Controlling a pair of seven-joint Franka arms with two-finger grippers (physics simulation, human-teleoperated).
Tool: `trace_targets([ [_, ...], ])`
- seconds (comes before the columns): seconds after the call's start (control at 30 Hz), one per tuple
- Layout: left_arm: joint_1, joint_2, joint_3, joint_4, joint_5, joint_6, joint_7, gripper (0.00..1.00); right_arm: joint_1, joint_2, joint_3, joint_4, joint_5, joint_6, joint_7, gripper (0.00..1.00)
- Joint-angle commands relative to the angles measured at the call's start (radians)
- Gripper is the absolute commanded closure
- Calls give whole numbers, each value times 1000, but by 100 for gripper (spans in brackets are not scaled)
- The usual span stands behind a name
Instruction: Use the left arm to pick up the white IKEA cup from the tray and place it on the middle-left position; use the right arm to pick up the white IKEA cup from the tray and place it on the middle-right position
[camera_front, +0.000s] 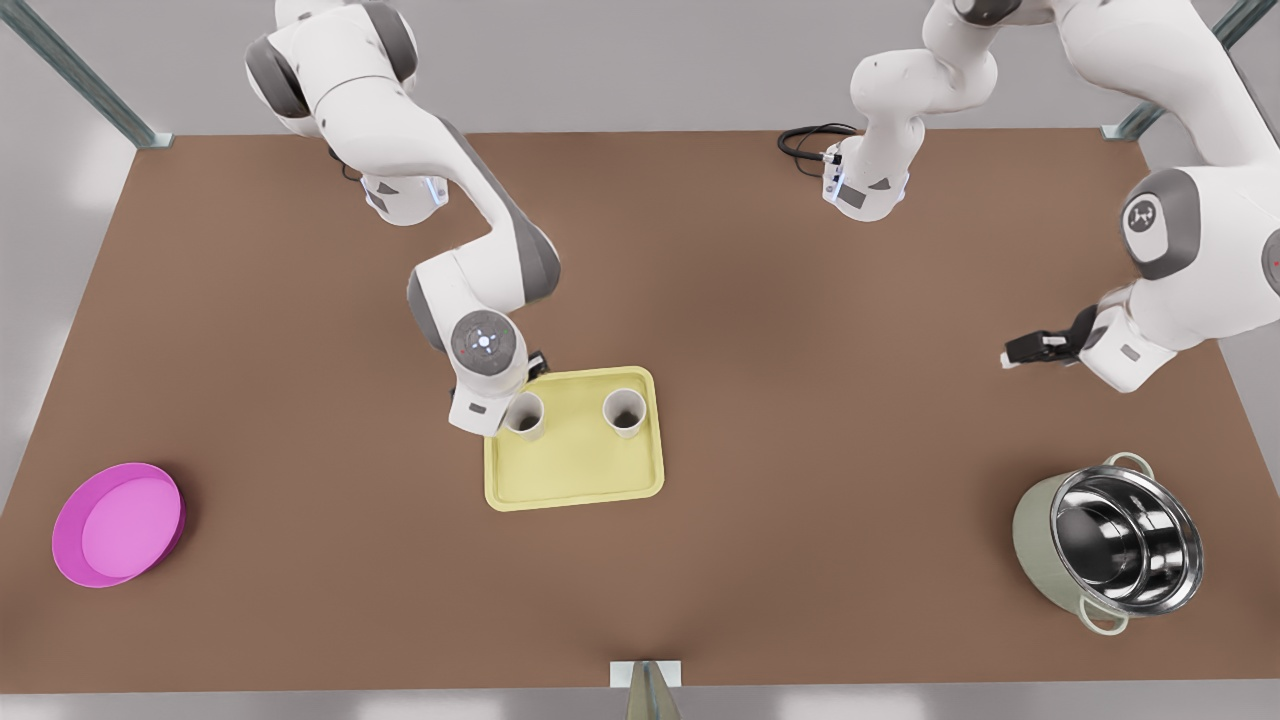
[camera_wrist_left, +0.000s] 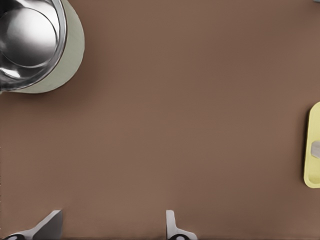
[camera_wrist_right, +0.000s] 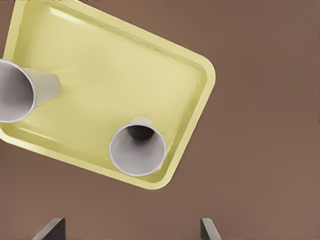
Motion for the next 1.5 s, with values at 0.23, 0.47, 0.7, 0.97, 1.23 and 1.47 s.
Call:
trace_targets([
  [0.23,-9,-37,2,-72,8,-51,27,0,-18,-22,-2,-253,4,355,-52,0],
  [0.47,-10,-42,2,-96,10,86,27,0,-34,-85,-19,-359,-25,576,-87,0],
  [0.7,-1,-19,2,-115,7,112,24,0,-74,-35,-20,-391,-29,634,-185,0],
  [0.97,-38,-19,-35,-72,5,-34,-64,0,-46,-33,-6,-423,-29,633,-178,0],
  [1.23,-38,-17,-35,-72,4,-68,-110,0,-40,24,-6,-418,-29,653,-184,0],
  [1.47,-38,-16,-35,-72,4,-69,-125,0,-43,71,-6,-418,-28,671,-178,55],
])
